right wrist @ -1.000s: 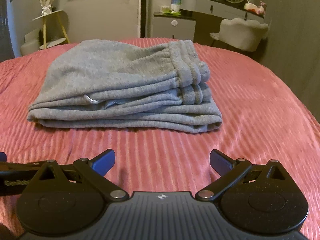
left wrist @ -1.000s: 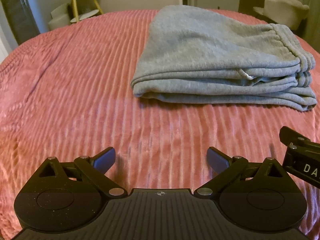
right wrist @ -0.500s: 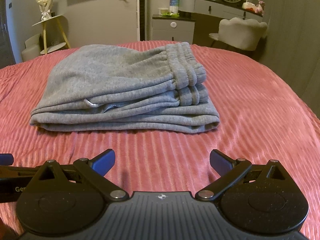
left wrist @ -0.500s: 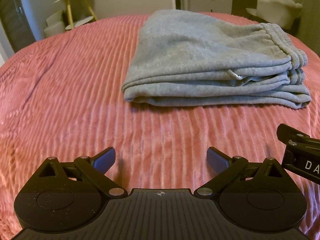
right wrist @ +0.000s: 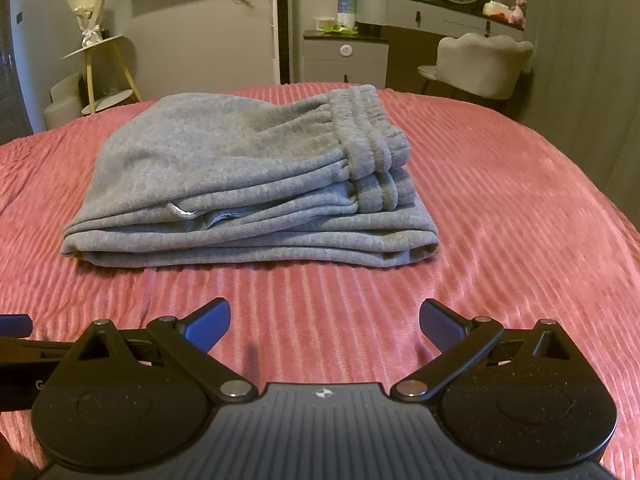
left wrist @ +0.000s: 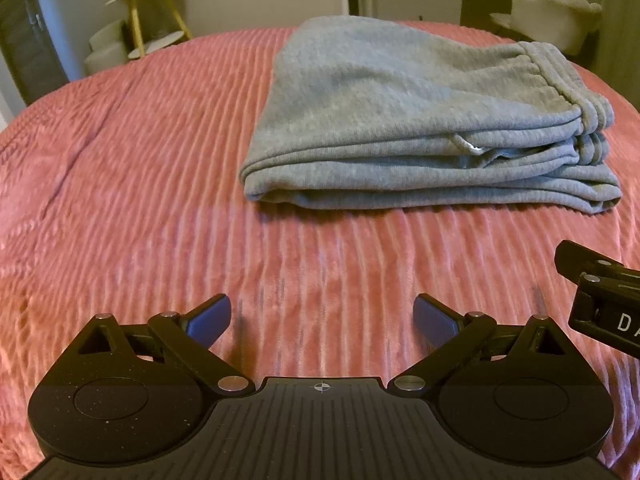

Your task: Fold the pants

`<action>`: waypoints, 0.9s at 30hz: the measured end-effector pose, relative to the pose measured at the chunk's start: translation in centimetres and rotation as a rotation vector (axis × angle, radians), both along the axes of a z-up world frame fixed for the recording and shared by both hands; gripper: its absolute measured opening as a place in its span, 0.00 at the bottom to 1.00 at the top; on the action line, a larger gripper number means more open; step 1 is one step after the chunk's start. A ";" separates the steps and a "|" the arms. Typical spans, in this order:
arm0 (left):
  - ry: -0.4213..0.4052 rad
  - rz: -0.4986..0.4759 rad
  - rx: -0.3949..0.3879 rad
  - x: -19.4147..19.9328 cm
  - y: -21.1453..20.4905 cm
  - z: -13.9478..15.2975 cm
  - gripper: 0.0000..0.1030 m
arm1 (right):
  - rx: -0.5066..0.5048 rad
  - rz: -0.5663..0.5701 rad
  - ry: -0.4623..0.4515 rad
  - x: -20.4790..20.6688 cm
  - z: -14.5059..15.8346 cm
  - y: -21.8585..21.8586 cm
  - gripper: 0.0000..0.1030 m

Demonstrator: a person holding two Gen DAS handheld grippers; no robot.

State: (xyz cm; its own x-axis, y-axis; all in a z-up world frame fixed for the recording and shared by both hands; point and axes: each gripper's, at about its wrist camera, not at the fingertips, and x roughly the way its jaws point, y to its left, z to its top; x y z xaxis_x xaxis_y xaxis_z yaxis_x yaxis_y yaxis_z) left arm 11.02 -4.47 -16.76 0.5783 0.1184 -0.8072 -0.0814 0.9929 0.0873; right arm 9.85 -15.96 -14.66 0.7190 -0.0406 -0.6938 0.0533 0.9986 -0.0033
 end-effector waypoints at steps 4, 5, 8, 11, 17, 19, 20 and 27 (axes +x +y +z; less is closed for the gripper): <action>0.003 -0.002 0.003 0.0 0.0 0.0 0.98 | 0.001 0.005 0.000 0.0 0.0 0.0 0.98; 0.003 -0.002 0.003 0.0 0.0 -0.1 0.98 | 0.001 0.004 0.000 0.0 0.0 0.0 0.98; 0.004 -0.003 0.005 0.0 -0.1 -0.1 0.98 | 0.004 0.003 -0.003 -0.1 0.1 0.0 0.98; 0.004 -0.003 0.006 0.0 -0.1 -0.1 0.98 | 0.007 0.003 -0.005 -0.1 0.2 0.0 0.98; 0.006 -0.004 0.004 0.0 -0.1 -0.1 0.98 | 0.009 0.007 -0.005 -0.1 0.2 0.0 0.98; 0.007 -0.005 0.004 0.0 -0.1 -0.1 0.98 | 0.012 0.007 -0.005 -0.1 0.2 0.0 0.98; 0.007 -0.005 0.004 0.1 -0.1 -0.1 0.98 | 0.013 0.008 -0.006 -0.1 0.2 0.0 0.98; 0.006 -0.011 0.007 0.0 -0.2 -0.2 0.98 | 0.014 0.009 -0.006 -0.2 0.3 0.0 0.98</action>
State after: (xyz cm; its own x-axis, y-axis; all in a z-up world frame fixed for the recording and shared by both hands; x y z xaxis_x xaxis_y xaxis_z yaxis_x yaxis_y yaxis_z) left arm 11.02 -4.63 -16.94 0.5745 0.1178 -0.8100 -0.0702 0.9930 0.0946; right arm 9.69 -15.96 -14.39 0.7237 -0.0244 -0.6897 0.0441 0.9990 0.0109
